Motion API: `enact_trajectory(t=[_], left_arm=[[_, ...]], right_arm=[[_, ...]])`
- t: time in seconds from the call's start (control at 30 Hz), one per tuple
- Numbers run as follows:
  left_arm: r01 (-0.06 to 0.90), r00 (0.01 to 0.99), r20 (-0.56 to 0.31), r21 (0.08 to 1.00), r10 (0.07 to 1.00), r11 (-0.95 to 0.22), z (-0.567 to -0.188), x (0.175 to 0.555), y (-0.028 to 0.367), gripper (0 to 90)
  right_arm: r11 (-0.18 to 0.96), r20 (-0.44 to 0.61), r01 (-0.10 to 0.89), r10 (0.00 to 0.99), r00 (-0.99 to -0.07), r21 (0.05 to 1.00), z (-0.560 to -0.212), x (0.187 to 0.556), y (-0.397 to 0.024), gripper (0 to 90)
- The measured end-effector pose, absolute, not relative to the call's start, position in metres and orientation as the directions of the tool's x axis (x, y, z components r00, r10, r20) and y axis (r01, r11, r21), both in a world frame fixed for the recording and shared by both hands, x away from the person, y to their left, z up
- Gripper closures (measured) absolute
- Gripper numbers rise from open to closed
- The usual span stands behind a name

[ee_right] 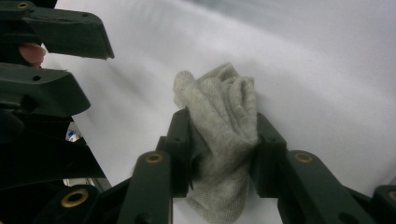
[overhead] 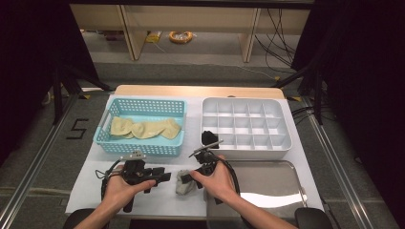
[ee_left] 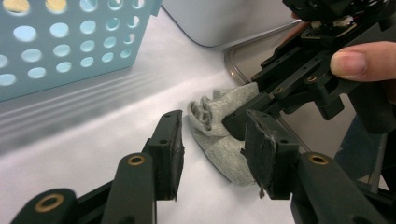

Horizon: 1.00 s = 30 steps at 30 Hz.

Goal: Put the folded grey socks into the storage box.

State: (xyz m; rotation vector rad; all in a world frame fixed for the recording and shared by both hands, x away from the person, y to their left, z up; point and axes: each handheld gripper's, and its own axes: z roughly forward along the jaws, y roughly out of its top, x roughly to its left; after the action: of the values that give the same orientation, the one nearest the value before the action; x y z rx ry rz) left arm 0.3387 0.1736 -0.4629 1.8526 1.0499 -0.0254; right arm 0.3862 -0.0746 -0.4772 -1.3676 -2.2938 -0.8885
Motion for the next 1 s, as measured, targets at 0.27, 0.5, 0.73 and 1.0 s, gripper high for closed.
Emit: enact_trajectory(t=[0.27, 0.5, 0.73, 1.0], left_arm=[[0.659, 0.625, -0.424, 0.736, 0.655, -0.152, -0.465, 0.341, 0.174, 55.5], [0.633, 0.630, -0.381, 0.758, 0.677, -0.162, -0.467, 0.343, 0.177, 51.9], [0.621, 0.632, -0.358, 0.764, 0.687, -0.174, -0.468, 0.344, 0.178, 49.9], [0.612, 0.631, -0.346, 0.771, 0.694, -0.173, -0.469, 0.344, 0.179, 48.3]], right_arm=[[0.354, 0.544, 0.850, 0.656, -0.523, 0.390, -0.476, 0.384, -0.075, 69.7], [0.353, 0.536, 0.850, 0.663, -0.522, 0.391, -0.471, 0.381, -0.075, 70.5], [0.342, 0.530, 0.844, 0.663, -0.528, 0.413, -0.463, 0.379, -0.078, 70.7], [0.298, 0.521, 0.831, 0.666, -0.534, 0.470, -0.440, 0.382, -0.092, 70.7]])
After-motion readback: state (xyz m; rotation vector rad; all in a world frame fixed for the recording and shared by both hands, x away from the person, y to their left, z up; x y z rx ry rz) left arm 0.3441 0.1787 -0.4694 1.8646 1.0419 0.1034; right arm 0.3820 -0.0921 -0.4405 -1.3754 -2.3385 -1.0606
